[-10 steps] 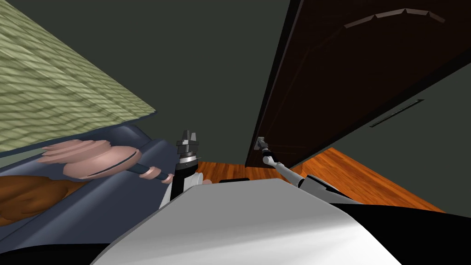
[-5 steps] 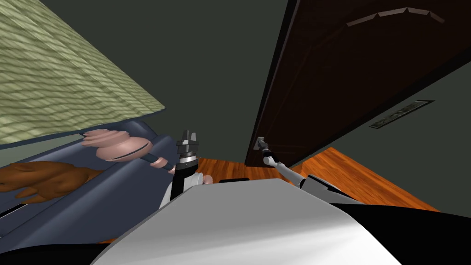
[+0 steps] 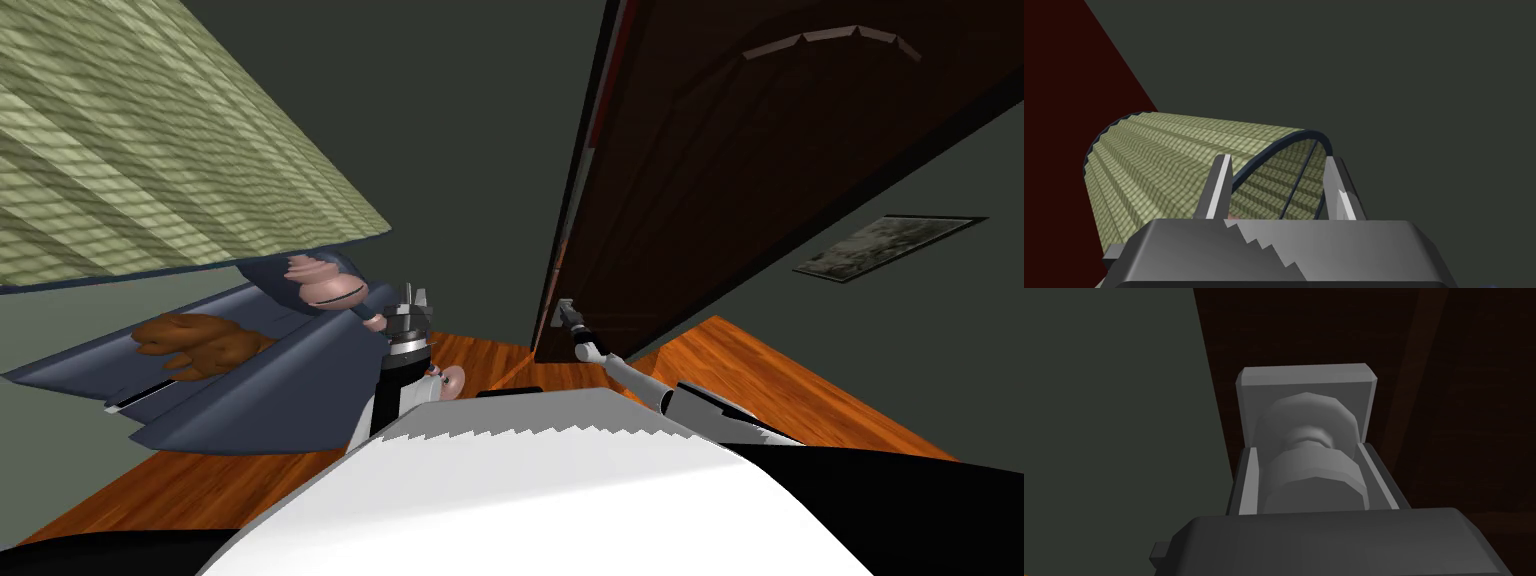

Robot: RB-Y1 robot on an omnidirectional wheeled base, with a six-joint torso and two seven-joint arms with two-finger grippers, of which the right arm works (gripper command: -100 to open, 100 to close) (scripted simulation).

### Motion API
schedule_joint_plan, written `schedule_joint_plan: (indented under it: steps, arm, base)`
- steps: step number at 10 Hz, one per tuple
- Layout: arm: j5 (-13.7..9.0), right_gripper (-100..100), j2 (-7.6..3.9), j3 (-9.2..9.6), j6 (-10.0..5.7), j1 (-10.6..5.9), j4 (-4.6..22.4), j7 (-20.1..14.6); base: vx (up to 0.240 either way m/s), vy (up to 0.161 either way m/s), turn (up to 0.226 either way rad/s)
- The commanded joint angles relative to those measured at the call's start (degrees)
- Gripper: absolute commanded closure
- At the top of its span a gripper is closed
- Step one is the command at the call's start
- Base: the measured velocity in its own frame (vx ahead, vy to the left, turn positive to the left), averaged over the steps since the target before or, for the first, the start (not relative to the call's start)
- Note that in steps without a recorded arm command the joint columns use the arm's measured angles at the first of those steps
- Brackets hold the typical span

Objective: Pull the door open

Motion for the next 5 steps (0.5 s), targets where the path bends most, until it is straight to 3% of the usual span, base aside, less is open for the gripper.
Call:
schedule_joint_plan:
  steps: [1, 3, 5]
  arm:
    - [0.28, 100, -0.86, 1.32, -0.29, 0.13, -0.8, -1.29]
    - [0.33, 100, -0.91, 1.43, -0.26, 0.18, -0.75, -1.33]
    - [0.83, 100, -2.43, 3.63, -1.17, 0.42, -1.75, -3.03]
  base:
    - [-0.218, -0.119, 0.103]
    - [-0.153, -0.063, 0.06]
    - [-0.203, -0.095, 0.128]
